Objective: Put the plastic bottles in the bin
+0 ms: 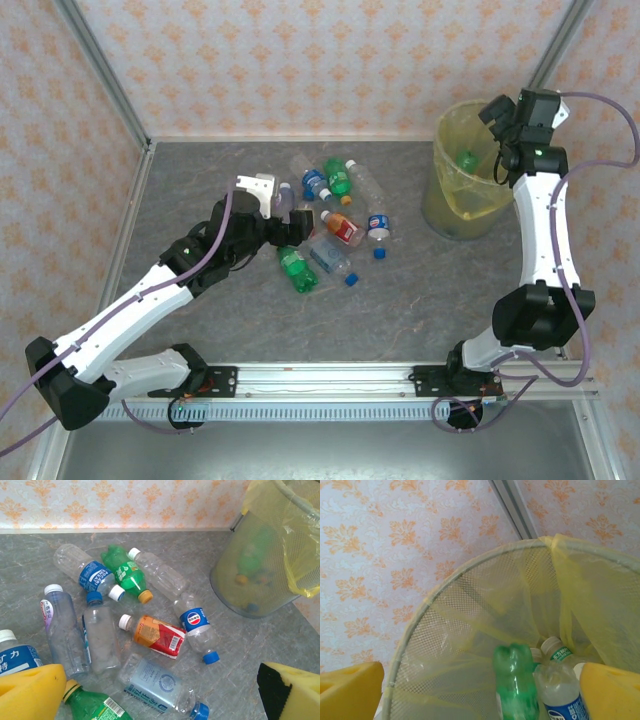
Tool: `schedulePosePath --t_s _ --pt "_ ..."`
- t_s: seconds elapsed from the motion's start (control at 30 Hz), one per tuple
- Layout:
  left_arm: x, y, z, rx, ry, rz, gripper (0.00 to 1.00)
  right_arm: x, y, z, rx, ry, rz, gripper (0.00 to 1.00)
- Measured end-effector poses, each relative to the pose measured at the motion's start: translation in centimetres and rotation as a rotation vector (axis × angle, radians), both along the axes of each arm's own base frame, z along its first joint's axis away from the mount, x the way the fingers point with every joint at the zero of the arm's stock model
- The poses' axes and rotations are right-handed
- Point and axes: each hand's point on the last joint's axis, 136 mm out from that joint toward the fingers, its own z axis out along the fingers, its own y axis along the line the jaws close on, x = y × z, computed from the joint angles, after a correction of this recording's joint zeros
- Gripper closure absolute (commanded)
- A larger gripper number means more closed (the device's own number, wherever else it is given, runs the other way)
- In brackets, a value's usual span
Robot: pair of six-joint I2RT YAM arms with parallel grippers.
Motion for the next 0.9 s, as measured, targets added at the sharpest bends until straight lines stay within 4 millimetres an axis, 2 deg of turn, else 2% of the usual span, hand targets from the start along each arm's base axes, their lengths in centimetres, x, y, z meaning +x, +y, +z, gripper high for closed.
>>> schedulePosePath --t_s 0.1,0.2,0.5,0.6,0.7,0.8,0.9 --pt "0.3 0.0 -0.4 0.005 0.009 0.004 0.01 -0.2 0.1 0.0 -0.005 0.007 0.009 0.0" --pt "1.0 -0.2 -1.8 0.023 0.045 0.016 0.01 -0.5 0.5 0.4 -0.002 0.002 0.031 0.0" --pt "4.5 -0.1 -8.2 0.034 0.207 0.166 0.01 -3.1 3.3 2.0 0.021 -0.066 0.172 0.0" --pt "5.3 0.5 -10.3 0.043 0.259 0.252 0.02 -3.3 5.1 2.9 0.009 -0.091 0.231 0.0" --pt "6.2 1.6 -11.7 0.057 0.295 0.34 0.03 -3.1 8.5 3.4 0.019 -0.12 0.332 0.0" --pt "7.1 3.4 -12.4 0.061 0.315 0.422 0.06 -3.0 11.3 3.5 0.026 -0.122 0.417 0.0" --pt "7.9 5.8 -12.8 0.053 0.334 0.491 0.08 -3.1 12.9 3.5 0.022 -0.122 0.464 0.0"
